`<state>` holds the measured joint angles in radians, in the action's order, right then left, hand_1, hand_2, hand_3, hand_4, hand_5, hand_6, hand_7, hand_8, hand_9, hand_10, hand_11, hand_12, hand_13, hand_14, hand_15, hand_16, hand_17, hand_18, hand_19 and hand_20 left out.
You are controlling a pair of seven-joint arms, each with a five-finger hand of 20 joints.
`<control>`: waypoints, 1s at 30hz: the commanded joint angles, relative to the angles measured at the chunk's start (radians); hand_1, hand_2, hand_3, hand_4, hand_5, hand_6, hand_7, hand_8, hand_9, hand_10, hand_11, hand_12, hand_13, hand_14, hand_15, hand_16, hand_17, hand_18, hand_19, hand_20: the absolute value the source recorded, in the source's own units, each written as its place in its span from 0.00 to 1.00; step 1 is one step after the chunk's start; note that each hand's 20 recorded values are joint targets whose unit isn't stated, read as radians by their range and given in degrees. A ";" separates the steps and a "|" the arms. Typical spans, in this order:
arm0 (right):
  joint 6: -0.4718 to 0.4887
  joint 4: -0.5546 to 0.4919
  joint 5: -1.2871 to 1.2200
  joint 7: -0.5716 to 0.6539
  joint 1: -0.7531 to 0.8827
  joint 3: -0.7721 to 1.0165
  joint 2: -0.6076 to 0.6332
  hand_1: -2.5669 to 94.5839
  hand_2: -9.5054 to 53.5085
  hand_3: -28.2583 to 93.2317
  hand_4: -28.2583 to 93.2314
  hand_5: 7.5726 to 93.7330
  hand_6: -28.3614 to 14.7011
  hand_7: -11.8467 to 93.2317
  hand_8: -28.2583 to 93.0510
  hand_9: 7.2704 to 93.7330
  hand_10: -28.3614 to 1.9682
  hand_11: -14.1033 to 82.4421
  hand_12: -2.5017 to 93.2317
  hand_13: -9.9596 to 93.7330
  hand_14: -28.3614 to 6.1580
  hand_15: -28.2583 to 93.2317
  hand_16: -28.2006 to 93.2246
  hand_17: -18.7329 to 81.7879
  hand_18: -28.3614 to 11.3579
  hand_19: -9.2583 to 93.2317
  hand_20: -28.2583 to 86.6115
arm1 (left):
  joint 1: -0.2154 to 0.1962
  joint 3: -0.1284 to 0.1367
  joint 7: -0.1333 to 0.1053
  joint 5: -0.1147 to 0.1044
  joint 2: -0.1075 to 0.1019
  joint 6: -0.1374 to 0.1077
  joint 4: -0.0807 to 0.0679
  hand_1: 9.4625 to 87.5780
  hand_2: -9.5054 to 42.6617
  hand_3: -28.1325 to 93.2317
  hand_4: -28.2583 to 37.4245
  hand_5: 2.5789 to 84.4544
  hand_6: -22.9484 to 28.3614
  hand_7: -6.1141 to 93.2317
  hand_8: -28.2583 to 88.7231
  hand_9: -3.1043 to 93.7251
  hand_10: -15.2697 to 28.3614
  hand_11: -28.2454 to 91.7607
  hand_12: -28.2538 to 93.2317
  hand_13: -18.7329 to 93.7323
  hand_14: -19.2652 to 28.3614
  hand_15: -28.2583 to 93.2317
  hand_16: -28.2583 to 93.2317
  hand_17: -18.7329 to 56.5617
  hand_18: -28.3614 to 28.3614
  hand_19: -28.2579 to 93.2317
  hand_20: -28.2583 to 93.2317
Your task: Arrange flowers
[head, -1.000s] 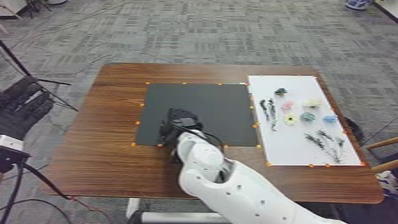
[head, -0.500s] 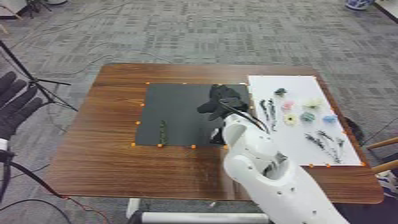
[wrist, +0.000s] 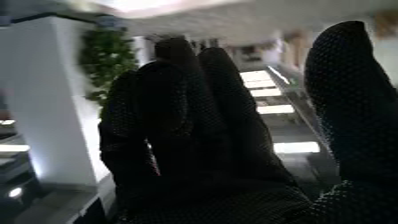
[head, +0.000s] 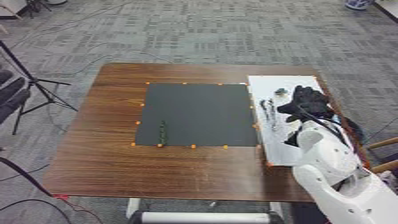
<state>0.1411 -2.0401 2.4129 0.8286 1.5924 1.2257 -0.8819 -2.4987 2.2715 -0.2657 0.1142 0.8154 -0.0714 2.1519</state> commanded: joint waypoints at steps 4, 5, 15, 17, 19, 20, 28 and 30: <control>0.039 0.032 -0.036 0.112 0.090 0.143 0.013 0.47 0.00 0.81 0.05 0.63 0.38 0.23 0.18 0.64 0.16 0.31 0.20 0.67 0.27 0.82 0.50 0.48 0.00 0.90 0.56 | -0.031 0.014 -0.037 -0.034 0.024 -0.033 0.023 0.18 0.43 0.80 0.00 0.43 0.62 0.11 0.20 0.36 0.67 0.30 0.35 0.37 0.70 0.39 0.24 0.22 0.71 0.39 0.32; 0.063 0.021 -0.055 0.129 0.103 0.167 0.016 0.48 0.00 0.81 0.04 0.62 0.38 0.23 0.18 0.63 0.16 0.31 0.20 0.67 0.27 0.82 0.49 0.48 0.00 0.90 0.56 | -0.029 0.011 -0.042 -0.037 0.024 -0.035 0.022 0.18 0.43 0.80 0.00 0.43 0.62 0.11 0.20 0.36 0.67 0.30 0.35 0.37 0.70 0.39 0.23 0.22 0.71 0.40 0.32; 0.176 -0.060 -0.128 0.175 0.262 0.331 0.042 0.50 0.00 0.81 0.00 0.63 0.31 0.17 0.17 0.61 0.13 0.28 0.19 0.66 0.28 0.82 0.47 0.47 0.00 0.91 0.59 | -0.044 0.018 -0.046 -0.039 0.036 -0.027 0.028 0.17 0.45 0.79 0.00 0.43 0.62 0.12 0.20 0.36 0.67 0.31 0.35 0.38 0.70 0.39 0.23 0.22 0.72 0.40 0.32; 0.186 -0.067 -0.162 0.180 0.283 0.358 0.034 0.51 0.00 0.80 0.00 0.63 0.31 0.17 0.17 0.61 0.13 0.28 0.19 0.66 0.27 0.82 0.47 0.47 0.00 0.91 0.60 | -0.049 0.024 -0.044 -0.037 0.038 -0.024 0.029 0.17 0.46 0.79 0.00 0.43 0.62 0.12 0.19 0.36 0.67 0.31 0.35 0.38 0.70 0.39 0.23 0.22 0.72 0.40 0.32; 0.187 -0.074 -0.180 0.183 0.303 0.378 0.030 0.51 0.00 0.79 0.00 0.64 0.31 0.17 0.17 0.61 0.13 0.27 0.19 0.66 0.27 0.82 0.46 0.47 0.00 0.91 0.60 | -0.048 0.025 -0.040 -0.036 0.037 -0.024 0.027 0.17 0.46 0.79 0.00 0.43 0.62 0.12 0.19 0.36 0.67 0.31 0.35 0.38 0.70 0.40 0.23 0.22 0.72 0.40 0.32; 0.189 -0.077 -0.182 0.184 0.309 0.381 0.028 0.51 0.00 0.79 0.00 0.65 0.31 0.17 0.17 0.61 0.14 0.28 0.19 0.66 0.28 0.82 0.46 0.47 0.00 0.91 0.60 | -0.051 0.027 -0.040 -0.037 0.037 -0.024 0.028 0.17 0.46 0.79 0.00 0.43 0.62 0.12 0.19 0.36 0.67 0.31 0.35 0.38 0.70 0.40 0.23 0.22 0.72 0.40 0.32; 0.142 -0.049 -0.177 0.172 0.316 0.356 0.011 0.52 0.00 0.78 0.00 0.68 0.34 0.18 0.17 0.64 0.17 0.29 0.19 0.67 0.29 0.83 0.46 0.48 0.00 0.91 0.61 | -0.050 0.023 -0.036 -0.037 0.041 -0.030 0.033 0.15 0.49 0.78 0.00 0.44 0.62 0.12 0.19 0.36 0.67 0.31 0.35 0.38 0.70 0.40 0.23 0.22 0.72 0.40 0.32; 0.123 -0.030 -0.162 0.166 0.305 0.335 0.011 0.52 0.00 0.78 0.00 0.68 0.35 0.19 0.17 0.64 0.18 0.29 0.19 0.68 0.30 0.83 0.46 0.48 0.00 0.91 0.61 | -0.047 0.021 -0.034 -0.035 0.041 -0.031 0.033 0.14 0.49 0.78 0.00 0.44 0.62 0.12 0.19 0.36 0.67 0.31 0.35 0.38 0.70 0.40 0.23 0.22 0.72 0.40 0.32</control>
<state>0.3034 -2.1060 2.2113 0.9983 1.9036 1.6011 -0.8560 -2.5407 2.2929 -0.2989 0.0826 0.8460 -0.0958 2.1761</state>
